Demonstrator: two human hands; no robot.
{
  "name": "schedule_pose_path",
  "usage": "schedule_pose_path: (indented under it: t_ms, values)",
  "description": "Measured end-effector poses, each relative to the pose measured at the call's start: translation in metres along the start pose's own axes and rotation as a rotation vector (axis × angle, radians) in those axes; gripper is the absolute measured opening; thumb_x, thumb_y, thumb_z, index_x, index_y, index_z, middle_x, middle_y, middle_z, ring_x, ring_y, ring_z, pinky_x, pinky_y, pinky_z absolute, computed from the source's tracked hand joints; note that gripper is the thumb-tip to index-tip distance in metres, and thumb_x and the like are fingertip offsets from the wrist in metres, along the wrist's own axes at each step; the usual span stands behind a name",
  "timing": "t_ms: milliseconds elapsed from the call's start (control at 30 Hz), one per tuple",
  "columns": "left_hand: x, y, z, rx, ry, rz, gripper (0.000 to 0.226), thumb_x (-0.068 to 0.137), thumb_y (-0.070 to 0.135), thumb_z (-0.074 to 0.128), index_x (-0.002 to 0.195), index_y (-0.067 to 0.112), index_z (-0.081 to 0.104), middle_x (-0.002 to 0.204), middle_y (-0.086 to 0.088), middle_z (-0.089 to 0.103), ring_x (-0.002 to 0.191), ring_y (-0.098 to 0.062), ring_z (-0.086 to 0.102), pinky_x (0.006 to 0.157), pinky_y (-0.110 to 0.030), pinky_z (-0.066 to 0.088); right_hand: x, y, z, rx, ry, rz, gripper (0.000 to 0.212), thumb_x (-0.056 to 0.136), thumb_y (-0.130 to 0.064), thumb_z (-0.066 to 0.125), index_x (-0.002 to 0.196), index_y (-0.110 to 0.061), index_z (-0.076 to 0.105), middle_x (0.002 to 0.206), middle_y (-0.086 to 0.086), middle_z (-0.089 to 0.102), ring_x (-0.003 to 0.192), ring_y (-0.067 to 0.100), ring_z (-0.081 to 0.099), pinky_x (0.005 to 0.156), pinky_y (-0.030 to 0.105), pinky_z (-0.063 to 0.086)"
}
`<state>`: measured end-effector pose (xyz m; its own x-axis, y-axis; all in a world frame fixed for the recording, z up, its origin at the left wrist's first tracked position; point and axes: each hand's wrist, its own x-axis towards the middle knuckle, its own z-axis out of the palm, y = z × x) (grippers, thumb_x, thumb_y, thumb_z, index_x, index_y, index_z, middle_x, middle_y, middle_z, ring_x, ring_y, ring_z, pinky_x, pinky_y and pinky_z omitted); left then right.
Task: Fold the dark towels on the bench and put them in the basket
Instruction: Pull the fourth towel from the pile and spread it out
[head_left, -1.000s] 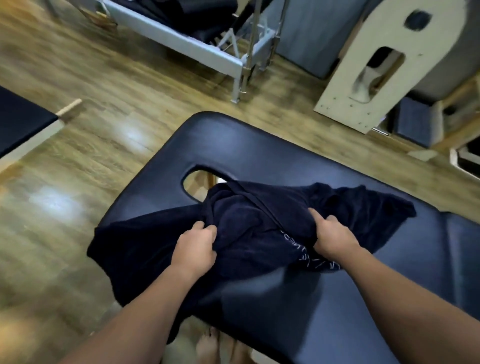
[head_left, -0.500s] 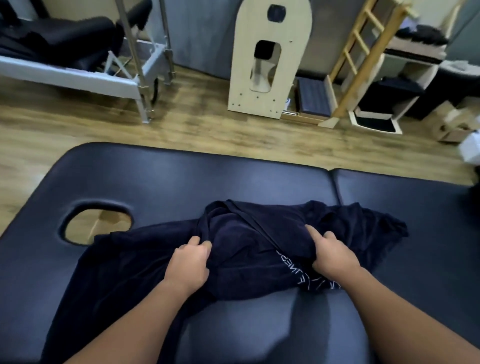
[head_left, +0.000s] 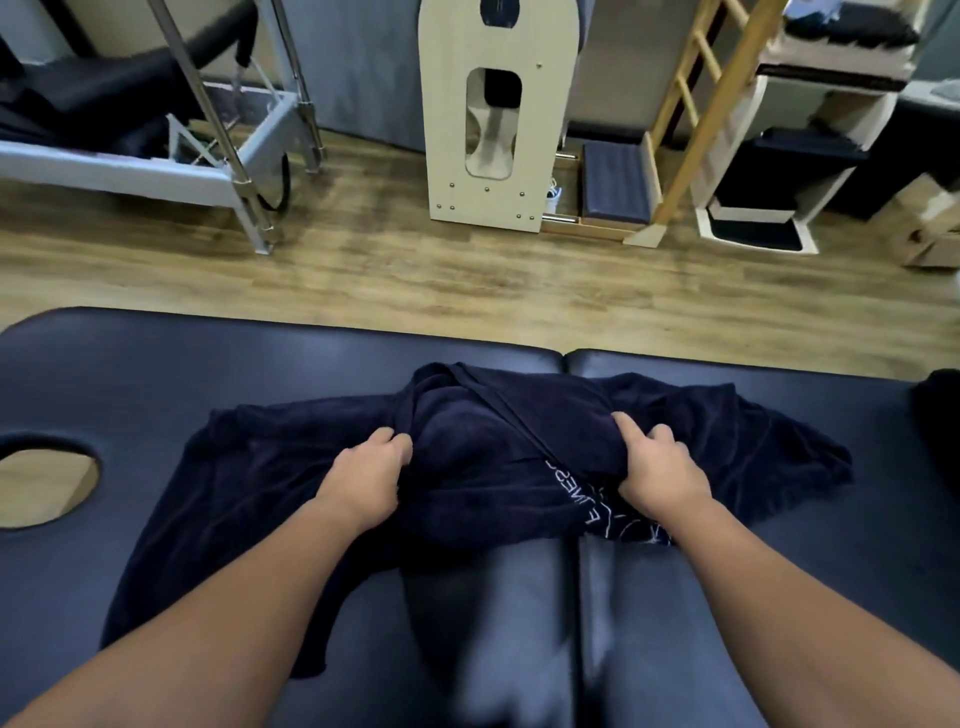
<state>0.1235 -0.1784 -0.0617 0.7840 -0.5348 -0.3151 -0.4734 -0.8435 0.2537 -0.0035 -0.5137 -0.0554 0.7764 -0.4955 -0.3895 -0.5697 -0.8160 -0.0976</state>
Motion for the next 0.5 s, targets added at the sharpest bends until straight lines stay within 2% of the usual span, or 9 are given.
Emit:
schedule_pose_path:
  t_ms: [100,200,233,300,367,400,433,467,500]
  values:
    - [-0.004,0.013,-0.002,-0.034,-0.064,0.012,0.042,0.082,-0.001,0.061,0.112,0.025,0.05,0.119,0.007,0.047,0.102,-0.023,0.056,0.085,-0.037,0.042,0.004,0.016,-0.002,0.0,0.036,-0.018,0.082,0.088,-0.004,0.052,0.153,-0.042,0.017,0.116,0.004,0.038,0.093,0.027,0.044,0.067,0.038,0.046]
    - [-0.026,0.018,0.0,-0.136,0.016,-0.004,0.058,0.081,-0.005,0.063,0.125,0.031,0.05,0.123,0.009,0.047,0.108,-0.023,0.058,0.092,-0.041,0.049,-0.006,0.026,-0.001,-0.016,0.075,-0.082,0.075,0.093,-0.005,0.049,0.157,-0.037,0.025,0.109,0.001,0.041,0.083,0.024,0.052,0.064,0.036,0.049]
    - [-0.035,0.021,0.001,-0.186,0.053,-0.02,0.069,0.082,-0.003,0.066,0.135,0.036,0.044,0.122,0.008,0.046,0.105,-0.023,0.059,0.091,-0.04,0.05,-0.011,0.029,0.0,-0.01,0.083,-0.095,0.07,0.095,-0.008,0.05,0.156,-0.036,0.029,0.109,0.0,0.042,0.083,0.023,0.052,0.065,0.035,0.049]
    - [-0.055,0.028,0.0,-0.266,0.121,-0.058,0.101,0.084,0.002,0.073,0.153,0.048,0.016,0.115,0.005,0.042,0.095,-0.021,0.058,0.088,-0.037,0.051,-0.026,0.039,0.003,0.027,0.098,-0.137,0.062,0.097,-0.014,0.054,0.153,-0.033,0.038,0.109,-0.003,0.043,0.086,0.02,0.052,0.068,0.032,0.047]
    - [-0.074,0.035,0.0,-0.342,0.154,-0.096,0.121,0.083,0.006,0.078,0.156,0.049,-0.008,0.11,0.004,0.041,0.091,-0.016,0.055,0.087,-0.032,0.047,-0.048,0.048,0.008,0.066,0.172,-0.218,0.056,0.093,-0.018,0.065,0.147,-0.028,0.05,0.106,-0.005,0.047,0.091,0.019,0.055,0.068,0.032,0.049]
    - [-0.083,0.038,0.0,-0.378,0.149,-0.121,0.123,0.082,0.008,0.08,0.158,0.044,-0.01,0.112,0.006,0.042,0.095,-0.014,0.053,0.088,-0.03,0.044,-0.06,0.054,0.013,0.08,0.235,-0.284,0.053,0.089,-0.016,0.073,0.139,-0.023,0.06,0.104,-0.004,0.052,0.09,0.021,0.058,0.067,0.033,0.052]
    - [-0.089,0.039,0.001,-0.409,0.127,-0.153,0.12,0.081,0.011,0.081,0.16,0.036,-0.006,0.117,0.007,0.044,0.102,-0.013,0.052,0.091,-0.029,0.043,-0.071,0.061,0.02,0.091,0.303,-0.348,0.05,0.081,-0.013,0.082,0.129,-0.017,0.069,0.099,-0.002,0.057,0.086,0.024,0.061,0.064,0.036,0.055]
    - [-0.097,0.037,0.003,-0.433,0.093,-0.175,0.112,0.08,0.013,0.083,0.16,0.028,0.007,0.12,0.007,0.047,0.108,-0.014,0.052,0.095,-0.029,0.044,-0.085,0.067,0.027,0.087,0.363,-0.397,0.047,0.074,-0.009,0.087,0.118,-0.012,0.074,0.094,-0.001,0.061,0.081,0.027,0.063,0.06,0.037,0.057]
    - [-0.105,0.035,0.005,-0.44,0.051,-0.175,0.095,0.077,0.015,0.085,0.154,0.021,0.029,0.121,0.006,0.054,0.111,-0.016,0.056,0.097,-0.03,0.048,-0.098,0.073,0.033,0.076,0.402,-0.415,0.043,0.069,-0.006,0.089,0.11,-0.01,0.077,0.091,0.0,0.062,0.079,0.028,0.064,0.058,0.037,0.057]
